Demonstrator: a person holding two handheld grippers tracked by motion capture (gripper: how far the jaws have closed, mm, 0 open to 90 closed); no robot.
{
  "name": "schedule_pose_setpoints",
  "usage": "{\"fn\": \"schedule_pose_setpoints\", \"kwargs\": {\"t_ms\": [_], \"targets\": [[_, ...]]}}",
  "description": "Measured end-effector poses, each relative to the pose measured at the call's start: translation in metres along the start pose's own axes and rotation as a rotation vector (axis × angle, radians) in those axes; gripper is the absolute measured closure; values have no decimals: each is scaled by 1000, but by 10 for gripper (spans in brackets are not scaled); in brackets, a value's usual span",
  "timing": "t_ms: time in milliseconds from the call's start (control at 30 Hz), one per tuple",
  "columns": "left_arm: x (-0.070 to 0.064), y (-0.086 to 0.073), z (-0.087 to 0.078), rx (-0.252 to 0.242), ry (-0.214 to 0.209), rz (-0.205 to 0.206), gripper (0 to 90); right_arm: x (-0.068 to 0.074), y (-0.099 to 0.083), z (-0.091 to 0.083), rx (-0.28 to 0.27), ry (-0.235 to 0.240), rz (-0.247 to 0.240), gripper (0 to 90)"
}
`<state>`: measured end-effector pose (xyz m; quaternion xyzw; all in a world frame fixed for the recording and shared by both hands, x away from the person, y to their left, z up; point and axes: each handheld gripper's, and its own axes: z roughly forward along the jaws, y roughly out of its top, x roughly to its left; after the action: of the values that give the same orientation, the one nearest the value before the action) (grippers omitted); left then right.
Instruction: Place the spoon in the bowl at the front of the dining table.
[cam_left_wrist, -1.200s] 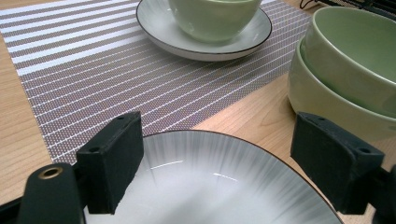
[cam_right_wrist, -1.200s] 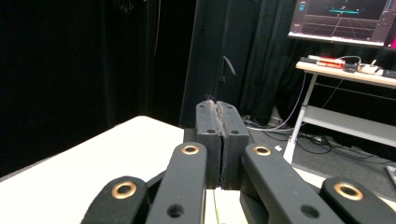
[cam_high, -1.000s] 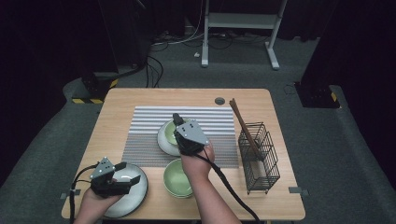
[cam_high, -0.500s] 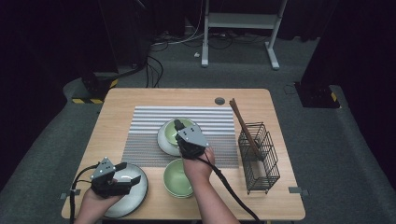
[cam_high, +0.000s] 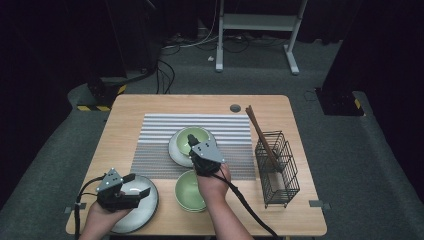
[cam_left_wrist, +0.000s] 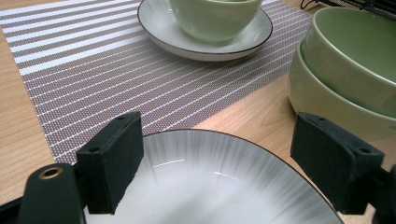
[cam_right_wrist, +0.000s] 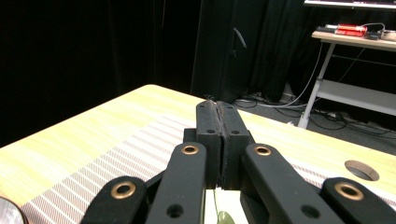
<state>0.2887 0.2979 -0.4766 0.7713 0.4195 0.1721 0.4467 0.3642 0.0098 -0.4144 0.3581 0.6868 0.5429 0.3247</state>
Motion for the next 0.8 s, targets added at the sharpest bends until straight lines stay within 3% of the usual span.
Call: {"fn": "schedule_pose_setpoints", "kwargs": {"t_ms": [800], "targets": [[-4, 2, 7, 10, -13, 6, 179, -4, -27, -23, 52, 3, -5, 867]]}}
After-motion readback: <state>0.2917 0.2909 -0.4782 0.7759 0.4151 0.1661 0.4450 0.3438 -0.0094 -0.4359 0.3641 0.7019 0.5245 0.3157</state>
